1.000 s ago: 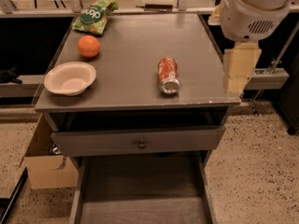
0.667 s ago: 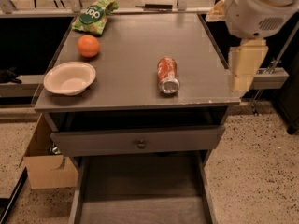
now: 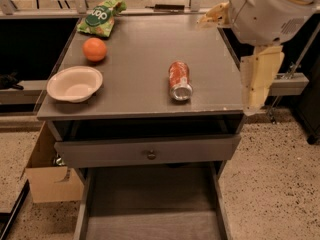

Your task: Place coke can into middle drawer

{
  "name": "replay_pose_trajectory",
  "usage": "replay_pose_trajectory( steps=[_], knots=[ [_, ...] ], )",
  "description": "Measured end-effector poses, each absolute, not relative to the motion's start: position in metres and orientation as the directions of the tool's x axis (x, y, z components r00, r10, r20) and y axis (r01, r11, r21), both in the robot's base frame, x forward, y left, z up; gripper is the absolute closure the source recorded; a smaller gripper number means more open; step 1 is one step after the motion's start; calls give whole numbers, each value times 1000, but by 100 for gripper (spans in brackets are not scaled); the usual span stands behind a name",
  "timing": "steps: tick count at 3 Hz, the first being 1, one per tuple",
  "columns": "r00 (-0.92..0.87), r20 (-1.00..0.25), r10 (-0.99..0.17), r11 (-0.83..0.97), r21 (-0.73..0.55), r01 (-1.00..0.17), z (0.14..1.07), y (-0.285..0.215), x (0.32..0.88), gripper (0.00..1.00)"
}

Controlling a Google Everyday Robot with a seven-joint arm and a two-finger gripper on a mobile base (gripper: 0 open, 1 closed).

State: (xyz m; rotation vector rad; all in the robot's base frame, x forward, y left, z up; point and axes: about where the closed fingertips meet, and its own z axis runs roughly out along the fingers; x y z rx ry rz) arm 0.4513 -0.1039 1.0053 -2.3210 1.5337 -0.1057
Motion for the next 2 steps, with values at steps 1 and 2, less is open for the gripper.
replay_pose_trajectory(
  steps=[1, 2],
  knots=[
    [386, -145, -911, -337, -277, -900, 995, -99, 472, 0],
    [395, -51, -917, -372, -246, -895, 978, -96, 518, 0]
  ],
)
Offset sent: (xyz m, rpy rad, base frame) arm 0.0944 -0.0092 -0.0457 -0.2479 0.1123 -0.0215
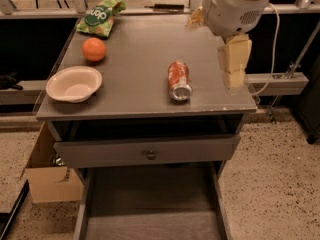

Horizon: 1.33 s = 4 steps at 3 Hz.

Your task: Place coke can into middle drawer

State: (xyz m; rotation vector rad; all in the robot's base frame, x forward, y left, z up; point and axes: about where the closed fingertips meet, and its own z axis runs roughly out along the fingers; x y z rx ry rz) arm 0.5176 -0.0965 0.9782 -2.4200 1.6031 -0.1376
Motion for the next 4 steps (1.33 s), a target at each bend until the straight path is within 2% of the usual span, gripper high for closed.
replay_pose_trajectory(
  steps=[2, 4],
  knots=[
    [394, 144, -908, -419, -285, -862, 965, -108, 563, 0],
    [419, 120, -900, -435, -305, -847, 978, -99, 549, 0]
  ],
)
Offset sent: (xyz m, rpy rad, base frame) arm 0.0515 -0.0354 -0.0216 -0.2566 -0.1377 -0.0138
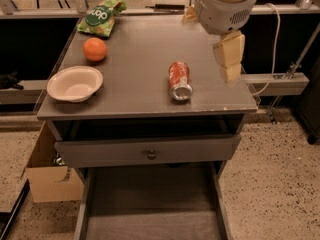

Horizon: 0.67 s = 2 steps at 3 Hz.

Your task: Place coke can into middle drawer

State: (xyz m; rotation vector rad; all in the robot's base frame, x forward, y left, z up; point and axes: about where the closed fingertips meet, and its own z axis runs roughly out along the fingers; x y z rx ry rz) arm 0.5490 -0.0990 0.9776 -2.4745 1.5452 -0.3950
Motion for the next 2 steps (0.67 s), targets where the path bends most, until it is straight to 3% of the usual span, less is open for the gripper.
replay_pose_trajectory(
  steps=[2],
  knots=[
    [435, 25, -900, -419, -325, -848, 980, -101, 560, 0]
  ],
)
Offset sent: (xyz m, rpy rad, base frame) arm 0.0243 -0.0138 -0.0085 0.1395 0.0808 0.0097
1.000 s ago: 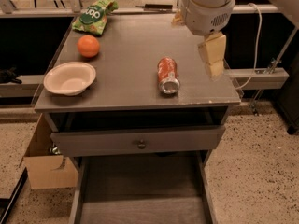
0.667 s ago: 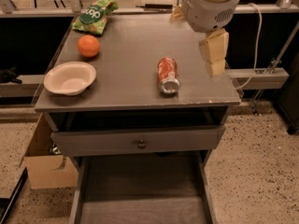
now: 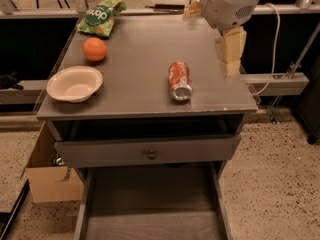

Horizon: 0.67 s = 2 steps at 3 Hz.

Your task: Place coke can into middle drawer

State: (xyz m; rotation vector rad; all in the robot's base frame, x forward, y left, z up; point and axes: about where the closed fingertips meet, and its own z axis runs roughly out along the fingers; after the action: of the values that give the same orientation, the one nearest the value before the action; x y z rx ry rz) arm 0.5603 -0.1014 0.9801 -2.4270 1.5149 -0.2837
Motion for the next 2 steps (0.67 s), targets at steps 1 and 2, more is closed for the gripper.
replay_pose_trajectory(
  steps=[1, 2],
  knots=[
    [431, -4, -902, -407, -321, -855, 972, -104, 577, 0],
    [443, -13, -897, -415, -322, -851, 967, -84, 613, 0]
  ],
)
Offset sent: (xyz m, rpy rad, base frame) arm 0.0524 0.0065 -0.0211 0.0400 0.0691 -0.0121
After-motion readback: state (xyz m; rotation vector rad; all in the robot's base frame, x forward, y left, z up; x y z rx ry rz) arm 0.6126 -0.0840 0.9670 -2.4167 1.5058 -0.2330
